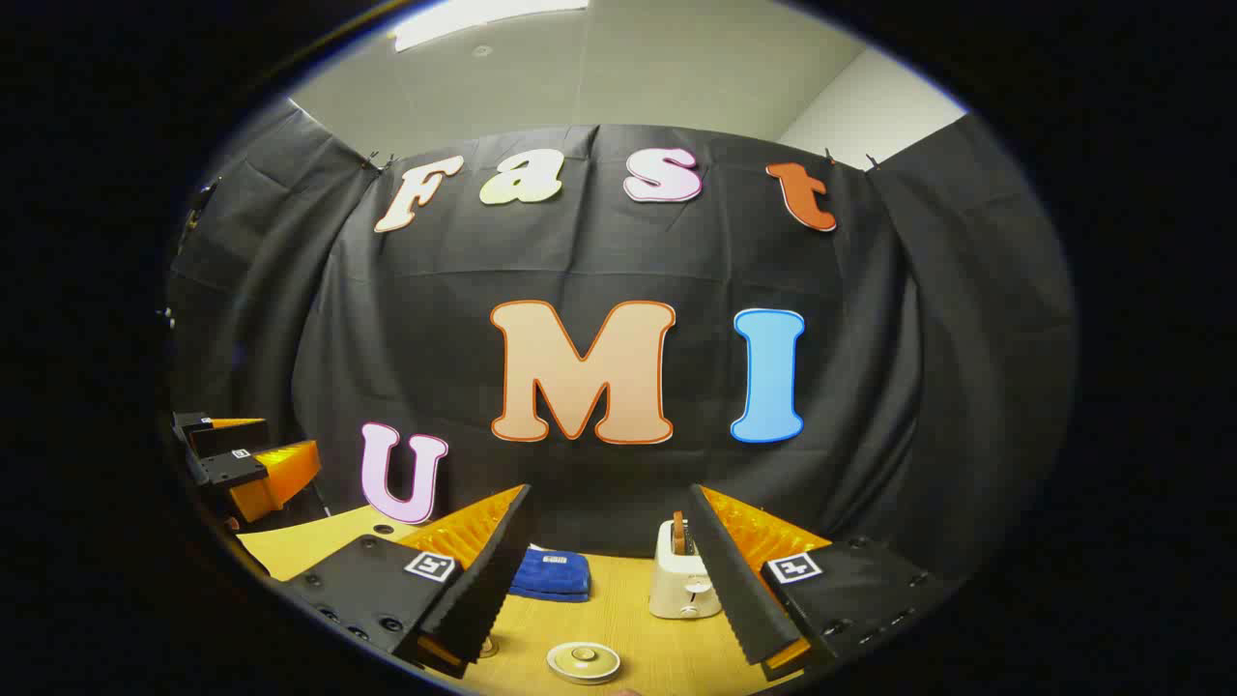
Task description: Open the teacup lid with one hand, grasp the water bottle and pour water into the teacup with the other hand; after pouring, place the water bottle on the coaster and then close the teacup lid.
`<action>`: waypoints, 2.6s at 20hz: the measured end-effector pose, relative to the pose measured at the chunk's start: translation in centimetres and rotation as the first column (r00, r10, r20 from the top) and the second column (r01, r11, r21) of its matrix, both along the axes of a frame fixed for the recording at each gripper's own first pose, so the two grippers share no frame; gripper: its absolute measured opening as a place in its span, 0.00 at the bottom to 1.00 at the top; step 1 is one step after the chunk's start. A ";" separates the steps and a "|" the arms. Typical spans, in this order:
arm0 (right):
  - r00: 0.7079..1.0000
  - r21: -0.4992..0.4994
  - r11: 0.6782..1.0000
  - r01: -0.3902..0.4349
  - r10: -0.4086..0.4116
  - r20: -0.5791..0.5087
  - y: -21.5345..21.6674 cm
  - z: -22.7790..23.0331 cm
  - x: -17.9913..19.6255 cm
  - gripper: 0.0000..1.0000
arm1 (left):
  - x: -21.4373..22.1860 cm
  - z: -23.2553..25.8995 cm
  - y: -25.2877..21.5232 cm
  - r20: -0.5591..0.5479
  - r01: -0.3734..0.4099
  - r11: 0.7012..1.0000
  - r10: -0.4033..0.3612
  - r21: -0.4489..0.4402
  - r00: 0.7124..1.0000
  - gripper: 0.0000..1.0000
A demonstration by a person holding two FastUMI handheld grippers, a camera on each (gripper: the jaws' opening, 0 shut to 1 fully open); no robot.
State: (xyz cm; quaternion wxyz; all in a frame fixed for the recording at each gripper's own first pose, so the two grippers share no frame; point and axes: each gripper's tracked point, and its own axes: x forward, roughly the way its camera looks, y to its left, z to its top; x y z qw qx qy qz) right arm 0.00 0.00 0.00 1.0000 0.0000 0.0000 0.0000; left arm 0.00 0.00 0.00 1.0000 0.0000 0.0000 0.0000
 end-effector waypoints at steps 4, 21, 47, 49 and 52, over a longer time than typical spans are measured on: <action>1.000 0.002 1.000 -0.015 0.015 -0.006 0.0 -0.1 -0.4 1.00 | -0.6 0.0 -0.3 -0.003 0.003 1.000 -0.003 -0.001 1.000 0.93; 0.999 0.022 0.999 -0.042 0.042 -0.020 0.0 -0.9 0.2 0.96 | -1.9 1.4 0.1 0.032 -0.010 1.000 0.010 0.007 0.999 0.93; 0.940 -0.100 0.983 -0.152 0.112 -0.322 0.8 -17.5 3.8 0.96 | -4.2 1.3 3.8 0.017 -0.110 0.993 0.110 0.047 0.994 0.93; 0.927 -0.108 0.979 -0.174 0.126 -0.352 1.3 -19.3 3.6 1.00 | -4.5 1.4 4.4 0.013 -0.124 0.991 0.124 0.053 0.992 0.93; 0.909 -0.110 0.974 -0.197 0.140 -0.392 2.0 -21.7 3.5 0.96 | -5.0 1.7 5.1 0.019 -0.145 0.987 0.144 0.069 0.989 0.95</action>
